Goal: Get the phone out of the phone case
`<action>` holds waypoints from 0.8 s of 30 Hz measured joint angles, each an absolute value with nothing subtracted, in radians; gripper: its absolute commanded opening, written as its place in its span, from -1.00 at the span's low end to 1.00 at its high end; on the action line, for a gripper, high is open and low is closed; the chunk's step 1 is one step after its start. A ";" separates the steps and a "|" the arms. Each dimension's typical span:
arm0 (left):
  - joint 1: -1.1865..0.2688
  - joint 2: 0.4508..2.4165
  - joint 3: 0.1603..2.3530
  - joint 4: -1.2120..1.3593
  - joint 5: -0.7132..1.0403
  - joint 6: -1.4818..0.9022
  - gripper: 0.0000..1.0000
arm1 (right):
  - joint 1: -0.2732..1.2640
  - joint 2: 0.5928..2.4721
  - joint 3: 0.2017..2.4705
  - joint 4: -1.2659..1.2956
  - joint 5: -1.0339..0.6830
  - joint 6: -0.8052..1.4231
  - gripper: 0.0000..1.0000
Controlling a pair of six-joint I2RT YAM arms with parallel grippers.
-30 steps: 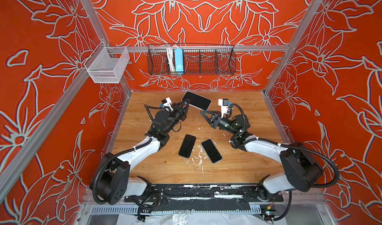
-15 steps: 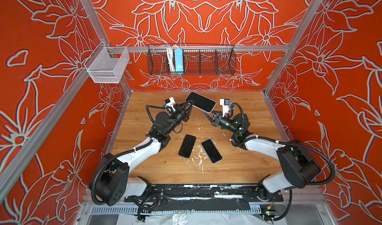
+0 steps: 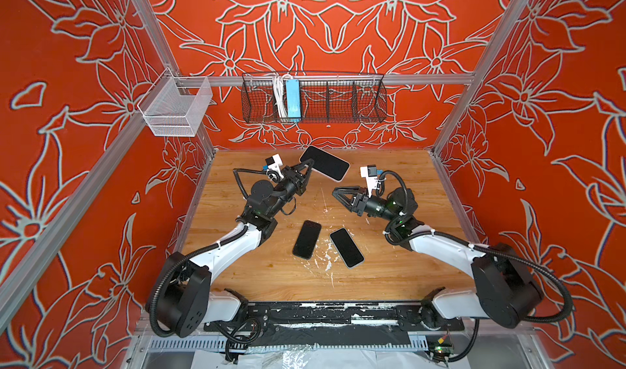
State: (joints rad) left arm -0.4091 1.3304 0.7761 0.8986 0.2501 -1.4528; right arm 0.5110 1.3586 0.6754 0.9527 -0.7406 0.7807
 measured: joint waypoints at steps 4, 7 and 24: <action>-0.409 1.332 0.778 0.900 0.260 -1.451 -1.00 | 0.511 1.334 0.675 0.937 -0.758 0.780 -0.13; -0.409 1.337 0.778 0.900 0.268 -1.451 -1.00 | 0.511 1.331 0.676 0.935 -0.773 0.783 -0.20; -0.409 1.342 0.777 0.907 0.272 -1.435 -1.00 | 0.526 1.370 0.721 1.028 -0.758 0.884 -0.52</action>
